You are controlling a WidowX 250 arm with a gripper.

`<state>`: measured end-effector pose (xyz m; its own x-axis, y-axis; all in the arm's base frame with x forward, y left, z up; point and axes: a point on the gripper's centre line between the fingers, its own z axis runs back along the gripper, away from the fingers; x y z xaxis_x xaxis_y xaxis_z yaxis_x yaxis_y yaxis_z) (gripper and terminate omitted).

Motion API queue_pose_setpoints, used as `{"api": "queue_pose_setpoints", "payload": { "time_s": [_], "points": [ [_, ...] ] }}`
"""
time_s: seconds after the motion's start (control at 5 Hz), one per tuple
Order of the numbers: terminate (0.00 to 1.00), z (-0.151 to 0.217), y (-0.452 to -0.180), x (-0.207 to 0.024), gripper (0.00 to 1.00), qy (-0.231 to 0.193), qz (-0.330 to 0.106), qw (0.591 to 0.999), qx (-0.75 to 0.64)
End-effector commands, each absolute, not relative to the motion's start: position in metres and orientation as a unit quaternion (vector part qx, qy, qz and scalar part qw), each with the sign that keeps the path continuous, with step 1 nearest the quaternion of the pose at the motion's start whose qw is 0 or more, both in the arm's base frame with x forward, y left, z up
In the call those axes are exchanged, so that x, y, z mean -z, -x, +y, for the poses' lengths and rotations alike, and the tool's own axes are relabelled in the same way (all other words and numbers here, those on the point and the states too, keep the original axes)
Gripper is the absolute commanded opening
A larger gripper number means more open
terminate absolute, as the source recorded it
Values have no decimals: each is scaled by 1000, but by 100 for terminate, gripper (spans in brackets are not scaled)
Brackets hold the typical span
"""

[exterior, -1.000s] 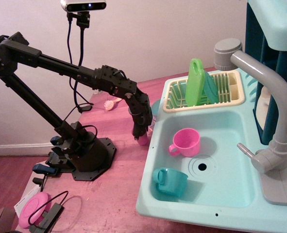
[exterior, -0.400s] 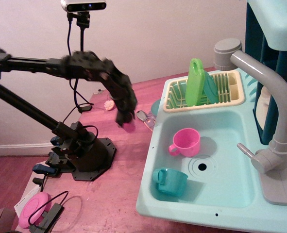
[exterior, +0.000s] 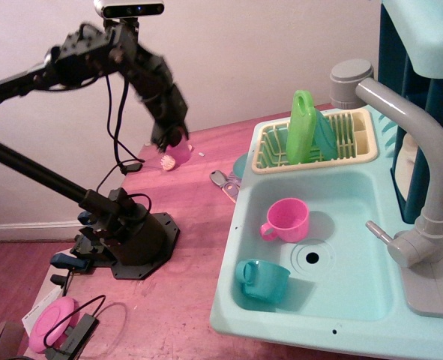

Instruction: Put cup from anywhere into sink

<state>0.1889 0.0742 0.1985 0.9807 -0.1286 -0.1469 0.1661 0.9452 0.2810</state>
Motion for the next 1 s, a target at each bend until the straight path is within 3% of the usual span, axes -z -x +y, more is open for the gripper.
{"api": "queue_pose_setpoints", "payload": {
  "time_s": [0.0,0.2,0.8],
  "points": [
    [0,63,-266,-180,0,-141,72,973,166],
    [0,51,-302,-159,0,-130,87,966,207],
    [0,37,-313,-126,0,-108,63,967,220]
  ]
}}
